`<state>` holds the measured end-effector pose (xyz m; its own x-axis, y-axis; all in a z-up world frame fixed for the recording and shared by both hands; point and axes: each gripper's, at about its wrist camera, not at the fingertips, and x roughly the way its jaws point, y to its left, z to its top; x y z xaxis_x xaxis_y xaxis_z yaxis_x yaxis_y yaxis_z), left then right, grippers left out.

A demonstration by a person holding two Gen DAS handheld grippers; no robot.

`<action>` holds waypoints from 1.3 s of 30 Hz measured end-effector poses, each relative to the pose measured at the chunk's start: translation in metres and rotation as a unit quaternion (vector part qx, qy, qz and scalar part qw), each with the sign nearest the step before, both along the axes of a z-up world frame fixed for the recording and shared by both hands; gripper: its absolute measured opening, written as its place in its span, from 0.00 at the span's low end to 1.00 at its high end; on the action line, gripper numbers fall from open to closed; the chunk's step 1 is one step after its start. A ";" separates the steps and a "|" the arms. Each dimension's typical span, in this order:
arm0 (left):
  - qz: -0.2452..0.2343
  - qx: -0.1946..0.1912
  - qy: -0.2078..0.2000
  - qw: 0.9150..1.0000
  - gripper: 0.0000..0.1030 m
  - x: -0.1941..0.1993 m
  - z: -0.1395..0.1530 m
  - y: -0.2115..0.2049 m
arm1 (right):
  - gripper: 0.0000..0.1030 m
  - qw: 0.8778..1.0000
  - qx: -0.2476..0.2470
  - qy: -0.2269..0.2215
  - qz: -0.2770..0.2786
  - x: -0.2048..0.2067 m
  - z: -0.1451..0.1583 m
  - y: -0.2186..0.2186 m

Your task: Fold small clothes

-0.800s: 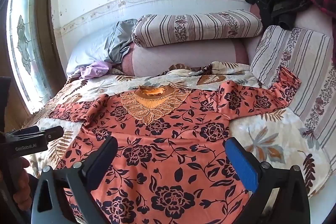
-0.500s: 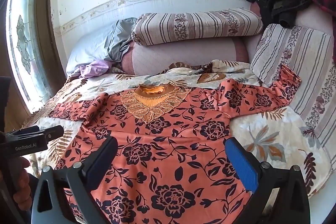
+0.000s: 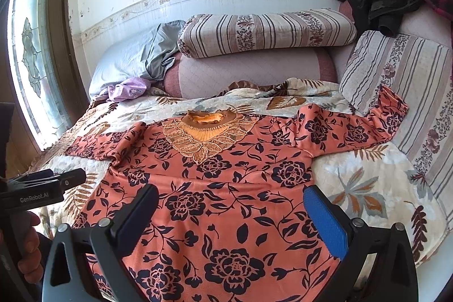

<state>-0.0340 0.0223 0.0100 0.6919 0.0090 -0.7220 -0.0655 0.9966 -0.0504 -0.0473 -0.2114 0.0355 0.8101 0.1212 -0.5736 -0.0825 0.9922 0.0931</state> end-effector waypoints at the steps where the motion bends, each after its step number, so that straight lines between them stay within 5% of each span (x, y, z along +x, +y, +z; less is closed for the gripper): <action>1: -0.001 0.000 0.000 1.000 1.00 0.000 0.000 -0.001 | 1.00 1.000 -0.001 0.001 0.000 0.000 0.000 0.000; 27: -0.018 0.000 0.024 1.000 1.00 0.030 -0.024 -0.006 | 1.00 1.000 0.006 0.009 0.009 0.029 -0.019 -0.012; 33: 0.007 -0.014 0.042 0.999 1.00 0.064 -0.046 0.034 | 1.00 0.998 0.042 0.049 -0.023 0.066 -0.027 -0.075; 39: 0.058 -0.025 0.057 0.996 1.00 0.104 -0.069 0.093 | 0.98 0.977 0.126 0.095 -0.144 0.138 -0.044 -0.208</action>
